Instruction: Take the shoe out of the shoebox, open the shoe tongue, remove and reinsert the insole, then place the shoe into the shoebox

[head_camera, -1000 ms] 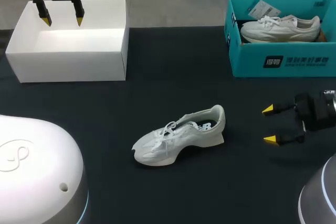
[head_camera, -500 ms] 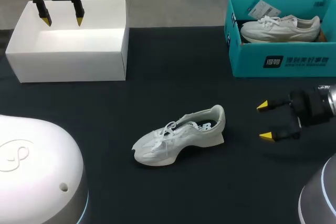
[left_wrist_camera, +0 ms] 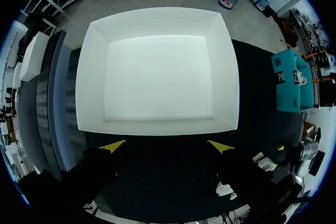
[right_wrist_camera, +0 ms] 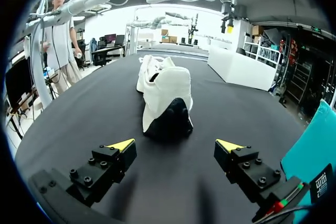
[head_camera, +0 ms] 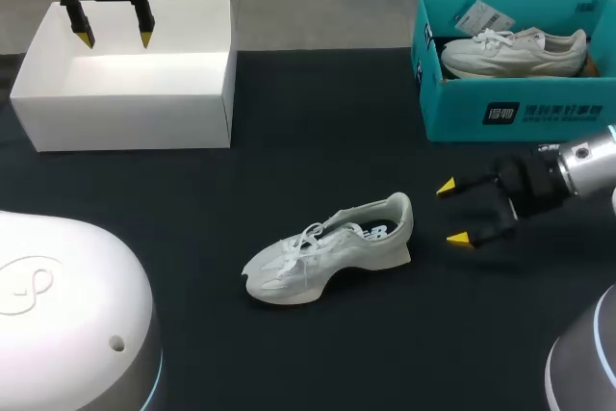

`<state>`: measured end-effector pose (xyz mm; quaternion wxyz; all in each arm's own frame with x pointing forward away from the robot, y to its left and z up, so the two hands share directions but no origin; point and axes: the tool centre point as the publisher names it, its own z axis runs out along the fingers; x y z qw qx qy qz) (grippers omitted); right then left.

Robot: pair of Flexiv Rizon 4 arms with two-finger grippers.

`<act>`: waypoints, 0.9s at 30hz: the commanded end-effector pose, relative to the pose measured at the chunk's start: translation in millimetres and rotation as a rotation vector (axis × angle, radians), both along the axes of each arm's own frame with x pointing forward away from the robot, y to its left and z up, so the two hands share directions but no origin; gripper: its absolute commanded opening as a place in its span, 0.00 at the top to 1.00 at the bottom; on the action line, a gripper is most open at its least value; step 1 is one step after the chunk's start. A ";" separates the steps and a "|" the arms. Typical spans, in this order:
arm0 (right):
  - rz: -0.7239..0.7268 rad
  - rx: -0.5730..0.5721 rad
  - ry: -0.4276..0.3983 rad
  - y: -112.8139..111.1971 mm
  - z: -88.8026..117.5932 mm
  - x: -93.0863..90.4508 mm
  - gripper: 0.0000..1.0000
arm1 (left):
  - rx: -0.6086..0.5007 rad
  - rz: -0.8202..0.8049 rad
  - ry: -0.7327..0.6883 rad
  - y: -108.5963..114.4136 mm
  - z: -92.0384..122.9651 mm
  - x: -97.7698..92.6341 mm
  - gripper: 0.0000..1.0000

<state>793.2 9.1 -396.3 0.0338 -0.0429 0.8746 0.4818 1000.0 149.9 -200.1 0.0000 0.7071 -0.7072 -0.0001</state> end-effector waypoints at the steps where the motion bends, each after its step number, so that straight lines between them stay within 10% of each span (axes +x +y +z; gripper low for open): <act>1: 0.050 -0.006 0.030 14.2 -7.5 10.4 0.00 | 0.000 0.000 0.000 0.0 0.0 -0.1 0.00; 27: 0.168 0.032 0.043 69.7 -15.4 4.0 0.00 | 0.000 0.000 0.000 0.0 0.0 -0.1 0.00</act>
